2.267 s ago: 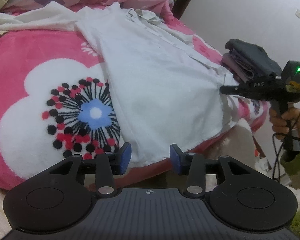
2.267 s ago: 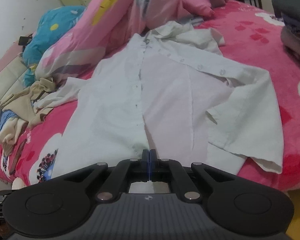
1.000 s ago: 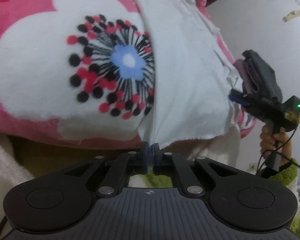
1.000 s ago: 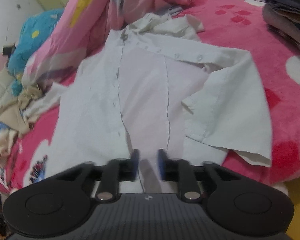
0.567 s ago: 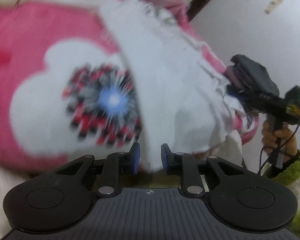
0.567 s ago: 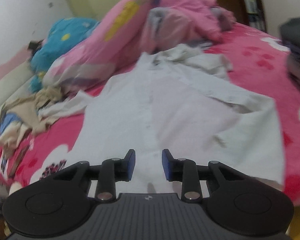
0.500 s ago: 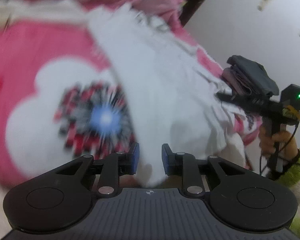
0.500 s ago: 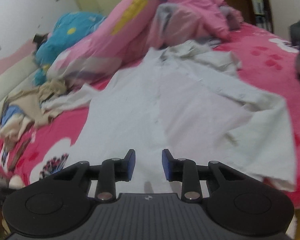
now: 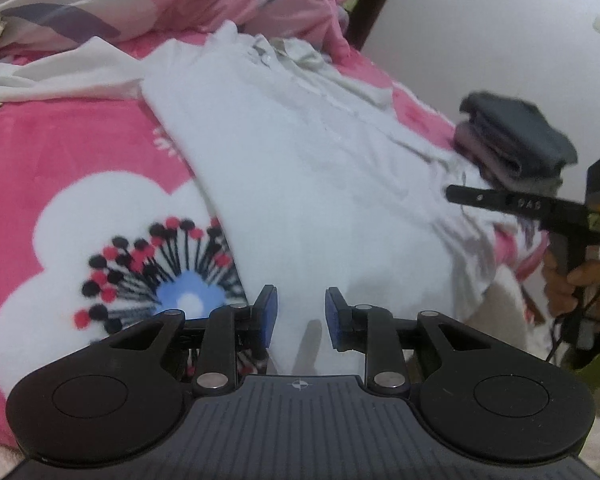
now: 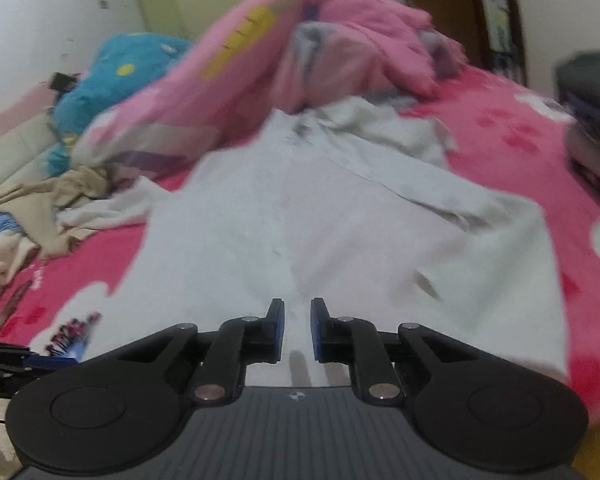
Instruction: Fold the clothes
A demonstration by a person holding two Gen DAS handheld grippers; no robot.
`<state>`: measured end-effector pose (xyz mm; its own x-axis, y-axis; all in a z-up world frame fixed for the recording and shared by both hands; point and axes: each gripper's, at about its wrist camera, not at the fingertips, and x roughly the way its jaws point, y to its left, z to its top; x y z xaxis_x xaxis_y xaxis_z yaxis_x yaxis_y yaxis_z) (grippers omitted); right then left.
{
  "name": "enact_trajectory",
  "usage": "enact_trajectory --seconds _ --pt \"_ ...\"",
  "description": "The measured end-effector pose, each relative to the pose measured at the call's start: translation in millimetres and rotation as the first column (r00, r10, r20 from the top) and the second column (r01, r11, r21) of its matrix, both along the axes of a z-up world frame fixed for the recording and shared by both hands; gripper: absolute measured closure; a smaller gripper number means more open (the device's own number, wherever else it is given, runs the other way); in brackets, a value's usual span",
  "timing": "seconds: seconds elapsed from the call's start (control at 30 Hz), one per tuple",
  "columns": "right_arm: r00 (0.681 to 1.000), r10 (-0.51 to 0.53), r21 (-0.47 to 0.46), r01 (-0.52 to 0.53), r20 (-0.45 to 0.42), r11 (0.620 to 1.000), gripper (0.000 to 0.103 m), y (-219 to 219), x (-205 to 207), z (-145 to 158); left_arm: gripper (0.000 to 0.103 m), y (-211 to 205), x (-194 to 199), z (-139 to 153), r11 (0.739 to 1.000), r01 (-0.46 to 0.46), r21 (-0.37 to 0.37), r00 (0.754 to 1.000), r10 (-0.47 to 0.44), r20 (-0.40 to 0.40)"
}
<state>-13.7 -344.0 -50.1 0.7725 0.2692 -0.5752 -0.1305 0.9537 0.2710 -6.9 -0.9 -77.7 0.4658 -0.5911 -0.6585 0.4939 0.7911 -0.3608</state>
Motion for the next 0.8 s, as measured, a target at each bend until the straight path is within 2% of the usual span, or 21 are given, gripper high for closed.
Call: enact_trajectory --seconds 0.13,0.23,0.33,0.47,0.63,0.8 --pt "1.000 0.029 -0.018 -0.029 -0.012 0.999 0.088 11.3 23.3 -17.4 0.077 -6.7 5.7 -7.7 0.999 -0.025 0.036 0.999 0.026 -0.025" --pt "0.997 -0.034 -0.045 0.031 -0.064 0.998 0.089 1.3 35.7 -34.4 0.077 -6.7 5.6 -8.9 0.999 -0.024 0.036 0.999 0.025 -0.029" --pt "0.996 -0.072 0.043 0.074 -0.047 0.996 0.088 -14.3 32.9 -26.3 0.077 -4.6 5.0 -6.3 0.999 -0.025 0.033 0.999 0.026 -0.022" --pt "0.999 -0.027 0.053 0.026 0.017 0.998 0.086 -10.9 27.0 -17.4 0.077 -5.5 6.0 -4.3 0.999 -0.026 0.019 0.999 0.027 -0.028" --pt "0.996 -0.063 0.023 0.065 -0.064 0.998 0.087 -8.6 42.9 -36.4 0.077 -8.9 4.2 0.5 0.999 -0.030 0.021 0.999 0.030 -0.015" --pt "0.994 -0.108 0.109 0.105 0.021 0.989 0.085 -24.0 27.8 -16.9 0.077 -6.0 6.9 8.3 0.999 -0.033 0.002 0.999 0.033 -0.004"
